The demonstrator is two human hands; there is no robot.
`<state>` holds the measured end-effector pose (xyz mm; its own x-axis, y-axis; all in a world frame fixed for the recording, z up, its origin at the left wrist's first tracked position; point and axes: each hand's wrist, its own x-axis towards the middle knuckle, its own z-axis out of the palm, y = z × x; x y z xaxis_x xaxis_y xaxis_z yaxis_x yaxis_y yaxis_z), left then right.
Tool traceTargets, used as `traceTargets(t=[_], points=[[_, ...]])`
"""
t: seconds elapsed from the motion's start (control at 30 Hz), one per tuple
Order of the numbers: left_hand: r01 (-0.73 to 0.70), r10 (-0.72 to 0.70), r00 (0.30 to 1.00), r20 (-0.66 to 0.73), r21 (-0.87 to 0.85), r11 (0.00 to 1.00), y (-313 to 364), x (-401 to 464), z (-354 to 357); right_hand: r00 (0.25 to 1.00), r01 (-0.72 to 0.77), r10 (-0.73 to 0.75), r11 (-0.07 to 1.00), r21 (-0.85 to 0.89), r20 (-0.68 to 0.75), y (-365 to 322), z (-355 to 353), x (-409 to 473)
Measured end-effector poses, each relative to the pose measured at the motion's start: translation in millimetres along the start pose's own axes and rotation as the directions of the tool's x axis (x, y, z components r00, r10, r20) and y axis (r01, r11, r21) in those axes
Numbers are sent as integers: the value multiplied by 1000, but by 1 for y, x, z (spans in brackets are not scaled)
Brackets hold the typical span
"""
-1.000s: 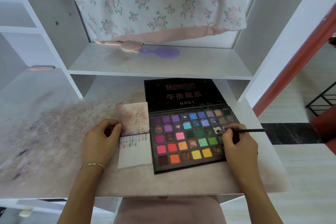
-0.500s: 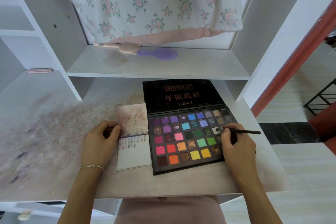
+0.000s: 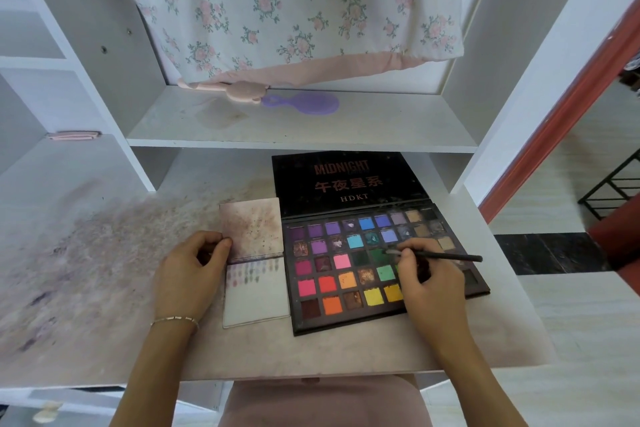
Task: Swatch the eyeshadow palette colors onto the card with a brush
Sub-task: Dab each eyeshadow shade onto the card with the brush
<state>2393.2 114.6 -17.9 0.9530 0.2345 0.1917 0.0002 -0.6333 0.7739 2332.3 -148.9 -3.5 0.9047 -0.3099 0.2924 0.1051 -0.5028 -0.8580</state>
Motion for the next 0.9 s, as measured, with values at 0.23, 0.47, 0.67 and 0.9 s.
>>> traceTargets(t=[0.23, 0.47, 0.67, 0.9], points=[[19, -19, 1000, -4, 10, 1000, 1, 0, 1, 988, 90, -102, 990, 111, 117, -28, 39, -13], [6, -6, 1000, -3, 6, 1000, -1, 0, 0, 958, 58, -86, 992, 109, 274, -43, 71, -20], [-5, 5, 1000, -11, 12, 1000, -4, 1, 1, 934, 71, -67, 997, 2, 350, -46, 83, -18], [-20, 20, 1000, -17, 16, 1000, -8, 2, 1, 921, 105, -75, 993, -56, 383, -45, 87, -19]])
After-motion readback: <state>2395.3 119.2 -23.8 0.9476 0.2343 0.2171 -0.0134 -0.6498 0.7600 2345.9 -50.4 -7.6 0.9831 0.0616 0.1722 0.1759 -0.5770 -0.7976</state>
